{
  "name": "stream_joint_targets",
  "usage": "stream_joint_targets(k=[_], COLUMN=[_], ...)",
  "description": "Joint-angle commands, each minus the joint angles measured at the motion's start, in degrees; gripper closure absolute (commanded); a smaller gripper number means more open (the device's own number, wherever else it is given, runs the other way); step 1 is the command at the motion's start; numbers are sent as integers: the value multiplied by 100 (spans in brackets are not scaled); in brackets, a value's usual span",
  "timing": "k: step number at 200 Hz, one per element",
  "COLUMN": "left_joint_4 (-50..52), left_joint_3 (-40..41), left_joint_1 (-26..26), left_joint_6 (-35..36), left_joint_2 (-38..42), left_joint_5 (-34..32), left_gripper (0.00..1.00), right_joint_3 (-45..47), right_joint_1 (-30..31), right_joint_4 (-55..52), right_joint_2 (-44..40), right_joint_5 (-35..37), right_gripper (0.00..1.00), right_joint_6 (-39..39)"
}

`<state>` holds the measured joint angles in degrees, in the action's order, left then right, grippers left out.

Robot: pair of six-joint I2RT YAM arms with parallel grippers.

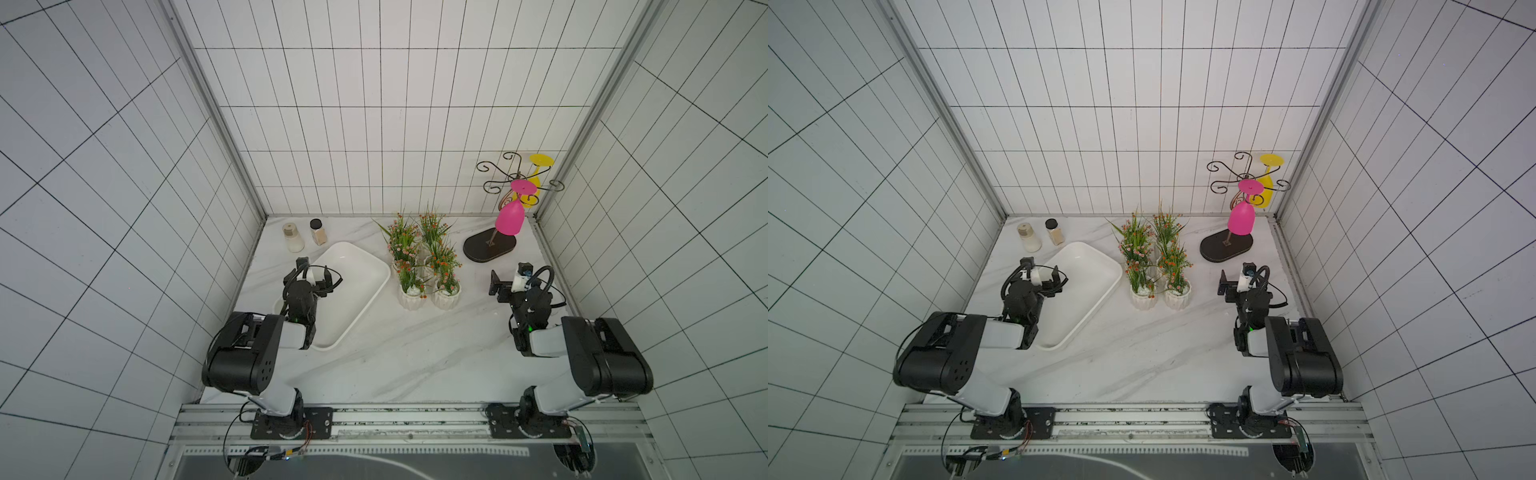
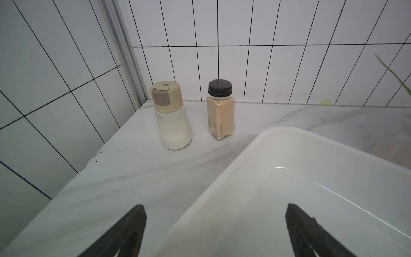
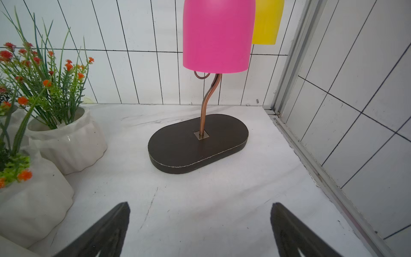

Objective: Put the potted gypsophila into the storage box
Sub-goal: Adjust the storage box at the center of the board.

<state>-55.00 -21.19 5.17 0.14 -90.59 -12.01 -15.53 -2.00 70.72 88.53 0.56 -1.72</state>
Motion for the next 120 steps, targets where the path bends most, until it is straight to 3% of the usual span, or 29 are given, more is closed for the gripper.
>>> stream_joint_targets(k=[1,120], left_joint_4=[12,-1], left_joint_3=[9,9], left_joint_1=[18,13], left_joint_6=[65,60], left_joint_2=[85,77], left_joint_5=[-25,-35], left_gripper=[3,3], right_joint_3=[58,41], right_joint_1=[-40,-80], right_joint_4=[74,65], right_joint_2=[33,39], right_joint_5=[-56,-134], right_gripper=[0,1], right_joint_6=[66,92])
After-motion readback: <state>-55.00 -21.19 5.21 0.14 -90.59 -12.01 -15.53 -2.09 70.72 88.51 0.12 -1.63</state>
